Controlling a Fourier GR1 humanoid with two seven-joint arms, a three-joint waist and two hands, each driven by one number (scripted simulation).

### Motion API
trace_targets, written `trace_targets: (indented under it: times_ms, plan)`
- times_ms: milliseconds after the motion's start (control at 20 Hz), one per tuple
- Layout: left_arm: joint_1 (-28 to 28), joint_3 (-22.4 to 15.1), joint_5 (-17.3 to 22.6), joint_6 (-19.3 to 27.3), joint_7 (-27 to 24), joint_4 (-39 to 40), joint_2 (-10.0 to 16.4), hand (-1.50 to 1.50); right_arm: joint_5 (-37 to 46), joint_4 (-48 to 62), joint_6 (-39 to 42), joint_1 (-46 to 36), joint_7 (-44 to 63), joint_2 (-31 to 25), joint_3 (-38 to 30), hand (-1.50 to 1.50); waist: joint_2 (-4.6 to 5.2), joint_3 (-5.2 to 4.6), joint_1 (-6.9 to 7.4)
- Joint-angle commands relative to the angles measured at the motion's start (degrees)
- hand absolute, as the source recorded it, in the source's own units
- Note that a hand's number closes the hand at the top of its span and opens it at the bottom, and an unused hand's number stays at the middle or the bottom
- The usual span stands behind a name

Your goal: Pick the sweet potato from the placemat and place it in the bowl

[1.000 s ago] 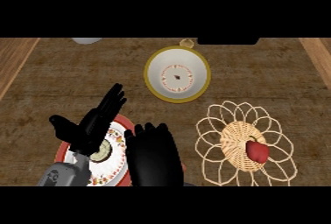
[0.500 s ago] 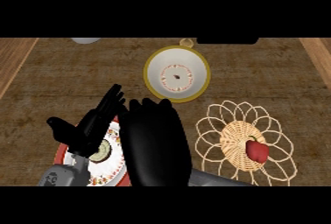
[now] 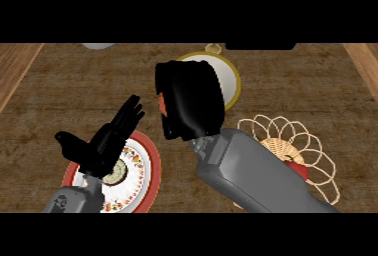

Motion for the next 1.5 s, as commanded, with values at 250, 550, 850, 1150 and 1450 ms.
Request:
trace_targets:
  times_ms: [250,550,850,1150,1450]
  plan:
    - [-0.6,-0.2,-1.4,0.2,1.9,-1.8,-1.0,0.0,0.4,28.0,-12.3,-9.2,-15.9,0.3,-10.6,1.5,0.22,-0.01,0.68]
    - [-3.2,1.6,0.3,-1.2,2.2,0.5,-1.1,0.0,3.7,47.9,-23.2,-13.3,-24.7,-0.3,-13.9,1.5,0.95,-0.03,1.78]
    - [-1.6,-1.9,-2.4,-0.1,0.7,0.5,-3.5,0.0,1.1,61.3,-17.9,-19.3,-20.6,-0.3,-19.5,1.5,1.28,-0.04,2.87]
    - [-2.6,-1.2,-2.5,-0.7,2.3,-0.5,-2.3,0.0,-4.6,66.7,-25.7,-16.7,-33.6,-1.2,-25.9,-1.5,1.51,0.06,3.16]
    - [-1.5,-0.9,-2.3,-1.4,1.9,-0.8,-1.5,0.0,-17.7,59.5,-33.6,-13.9,-45.1,0.3,-36.7,-1.5,1.5,0.24,3.33]
